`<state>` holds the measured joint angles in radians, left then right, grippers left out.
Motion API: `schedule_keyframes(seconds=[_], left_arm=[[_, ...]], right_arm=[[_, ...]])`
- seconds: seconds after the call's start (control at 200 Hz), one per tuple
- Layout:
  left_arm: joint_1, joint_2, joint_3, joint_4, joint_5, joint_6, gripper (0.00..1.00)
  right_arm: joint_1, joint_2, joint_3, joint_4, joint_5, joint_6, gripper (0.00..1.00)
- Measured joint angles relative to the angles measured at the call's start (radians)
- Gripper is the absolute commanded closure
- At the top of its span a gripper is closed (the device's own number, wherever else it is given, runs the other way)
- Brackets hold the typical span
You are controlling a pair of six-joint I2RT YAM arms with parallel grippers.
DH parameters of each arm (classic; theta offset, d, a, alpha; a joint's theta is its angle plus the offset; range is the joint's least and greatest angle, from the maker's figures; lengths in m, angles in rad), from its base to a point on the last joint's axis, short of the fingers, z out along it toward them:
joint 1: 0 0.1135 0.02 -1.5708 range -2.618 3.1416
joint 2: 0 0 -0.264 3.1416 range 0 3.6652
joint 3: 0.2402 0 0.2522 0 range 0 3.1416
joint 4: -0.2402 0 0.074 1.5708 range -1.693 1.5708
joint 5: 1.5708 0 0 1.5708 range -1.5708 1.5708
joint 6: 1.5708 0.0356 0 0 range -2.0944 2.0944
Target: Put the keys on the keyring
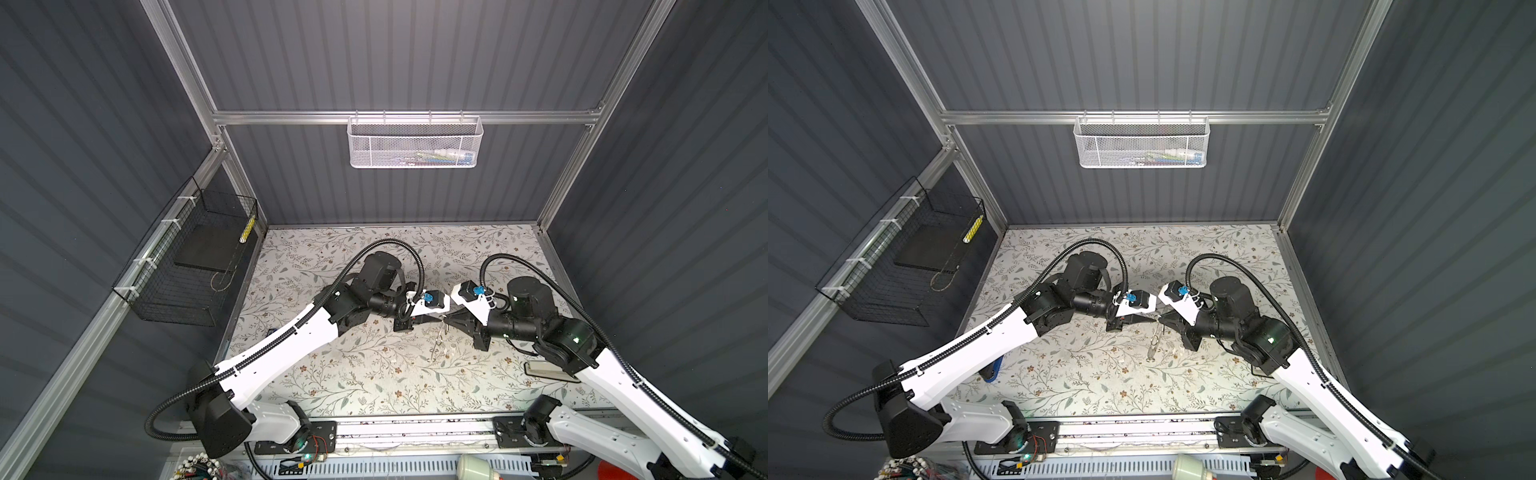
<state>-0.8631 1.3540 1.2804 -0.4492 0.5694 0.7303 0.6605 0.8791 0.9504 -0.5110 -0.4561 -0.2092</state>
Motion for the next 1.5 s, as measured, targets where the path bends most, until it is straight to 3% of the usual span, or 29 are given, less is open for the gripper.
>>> schedule_keyframes(seconds=[0.38,0.645,1.051,1.276,1.501], left_arm=[[-0.001,0.019,0.009,0.001,0.026,-0.001,0.86],[-0.001,0.028,0.009,0.002,0.045,-0.01,1.0],[0.001,0.028,-0.003,0.058,0.084,-0.068,1.0],[0.052,-0.051,-0.126,0.29,0.121,-0.244,1.0],[0.086,-0.095,-0.236,0.579,0.137,-0.443,1.0]], right_arm=[[-0.003,0.0,0.0,-0.005,-0.013,0.003,1.0],[-0.003,0.005,0.0,-0.013,-0.013,-0.001,1.0],[-0.003,-0.09,-0.024,0.024,0.042,-0.03,0.55],[-0.003,-0.206,-0.106,0.093,0.15,-0.034,0.48],[-0.005,-0.218,-0.121,0.167,0.195,-0.015,0.47]])
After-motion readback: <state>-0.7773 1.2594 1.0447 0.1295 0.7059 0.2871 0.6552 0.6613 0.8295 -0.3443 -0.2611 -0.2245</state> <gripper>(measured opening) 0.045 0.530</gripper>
